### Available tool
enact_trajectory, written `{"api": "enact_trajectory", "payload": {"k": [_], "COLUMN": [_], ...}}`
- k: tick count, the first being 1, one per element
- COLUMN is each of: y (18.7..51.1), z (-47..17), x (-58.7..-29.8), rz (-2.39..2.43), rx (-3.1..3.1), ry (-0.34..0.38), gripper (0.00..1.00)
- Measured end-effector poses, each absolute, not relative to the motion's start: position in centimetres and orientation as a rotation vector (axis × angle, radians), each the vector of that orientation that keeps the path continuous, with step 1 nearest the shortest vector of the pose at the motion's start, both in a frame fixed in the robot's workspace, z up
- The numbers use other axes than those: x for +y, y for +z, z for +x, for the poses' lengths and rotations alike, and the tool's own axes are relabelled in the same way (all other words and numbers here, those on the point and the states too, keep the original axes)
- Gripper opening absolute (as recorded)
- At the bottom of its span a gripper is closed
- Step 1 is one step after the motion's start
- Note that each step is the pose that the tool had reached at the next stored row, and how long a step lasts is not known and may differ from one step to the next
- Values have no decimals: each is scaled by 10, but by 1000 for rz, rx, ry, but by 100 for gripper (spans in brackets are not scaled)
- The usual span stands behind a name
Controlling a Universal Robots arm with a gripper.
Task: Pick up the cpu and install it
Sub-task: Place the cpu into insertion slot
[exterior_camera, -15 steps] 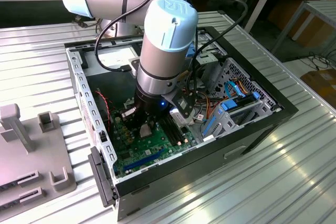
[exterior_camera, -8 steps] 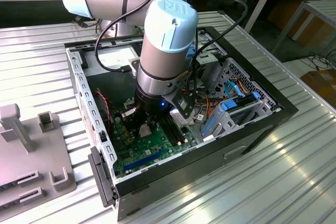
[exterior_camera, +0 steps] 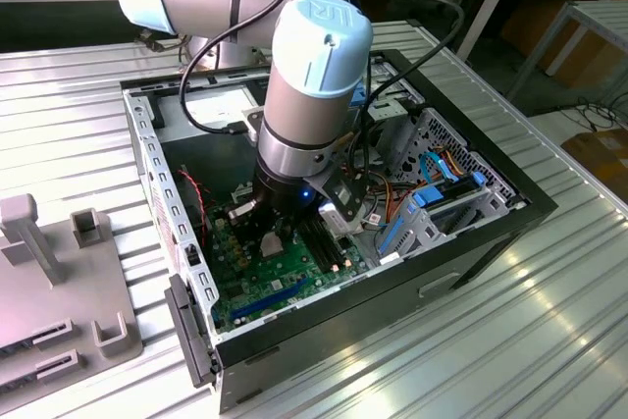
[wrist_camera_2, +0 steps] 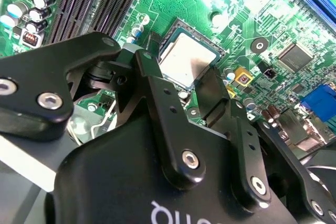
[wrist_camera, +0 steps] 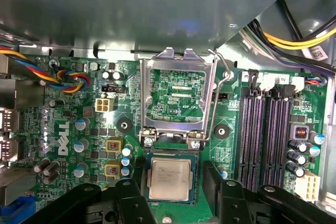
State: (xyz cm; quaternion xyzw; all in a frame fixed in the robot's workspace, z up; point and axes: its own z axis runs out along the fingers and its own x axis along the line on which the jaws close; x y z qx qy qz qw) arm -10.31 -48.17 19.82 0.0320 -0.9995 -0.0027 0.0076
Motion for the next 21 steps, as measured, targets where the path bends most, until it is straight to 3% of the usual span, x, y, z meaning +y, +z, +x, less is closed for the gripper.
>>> {"api": "enact_trajectory", "payload": {"k": [11,13,15,16,18,21], "y": [223,224,224,224,224,224], "z": [-103,-103,-103,-103,-103,-103], "x": [-482,-482,-482,-482,-482,-482], "rz": [100,100,100,100,100,100], "rx": [-3123,-3123,-3123,-3123,-3123,-3123], "ry": [-8,-9,-9,-8,-8,-8], "gripper": [53,40,34,22,11,11]}}
